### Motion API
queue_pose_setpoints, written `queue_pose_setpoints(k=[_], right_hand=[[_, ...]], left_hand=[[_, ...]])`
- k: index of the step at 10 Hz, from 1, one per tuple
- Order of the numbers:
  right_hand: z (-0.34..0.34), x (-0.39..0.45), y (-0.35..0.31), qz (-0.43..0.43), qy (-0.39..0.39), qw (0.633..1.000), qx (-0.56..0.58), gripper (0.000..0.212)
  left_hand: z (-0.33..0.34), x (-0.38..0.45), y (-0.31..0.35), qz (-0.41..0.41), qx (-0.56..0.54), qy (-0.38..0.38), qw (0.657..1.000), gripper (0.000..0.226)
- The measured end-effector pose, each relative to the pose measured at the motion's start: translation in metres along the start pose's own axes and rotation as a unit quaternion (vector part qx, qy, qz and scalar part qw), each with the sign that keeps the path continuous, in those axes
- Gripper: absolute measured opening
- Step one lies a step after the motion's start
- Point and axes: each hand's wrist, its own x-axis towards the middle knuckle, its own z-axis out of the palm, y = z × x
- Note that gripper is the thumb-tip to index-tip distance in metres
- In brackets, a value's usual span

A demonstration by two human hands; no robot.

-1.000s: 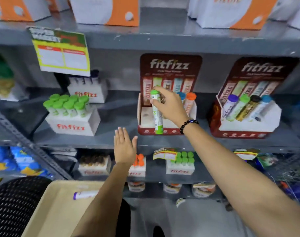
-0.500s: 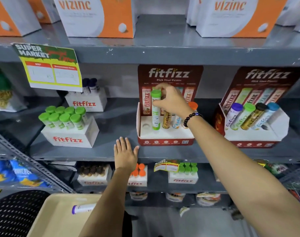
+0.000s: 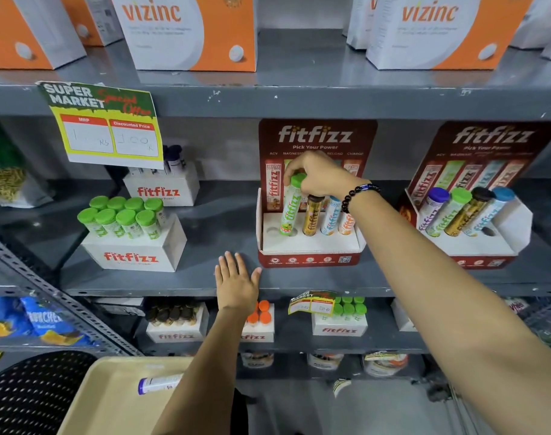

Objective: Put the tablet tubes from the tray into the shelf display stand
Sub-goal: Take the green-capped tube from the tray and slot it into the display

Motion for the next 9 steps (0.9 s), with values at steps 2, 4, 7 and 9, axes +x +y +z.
queue_pose_setpoints(k=[2,4,7,9], right_hand=[[0.009,0.002,0.0,-0.015,-0.013,0.999,-0.046,0.035],[0.008,0.006,0.0,-0.023,-0.016,0.997,-0.073,0.041],[0.023,0.001,0.004,-0.037,-0.042,0.995,-0.084,0.036],[0.023,0.001,0.004,-0.017,-0.07,0.994,-0.086,0.04]], left_hand=[[0.001,0.0,-0.001,0.0,0.004,0.003,1.0,0.067],[0.002,-0.001,-0.001,-0.002,0.016,0.003,1.0,0.068],[0.004,0.0,-0.002,-0.003,0.022,0.004,1.0,0.068],[0.005,0.001,-0.002,-0.006,0.013,0.004,1.0,0.069]])
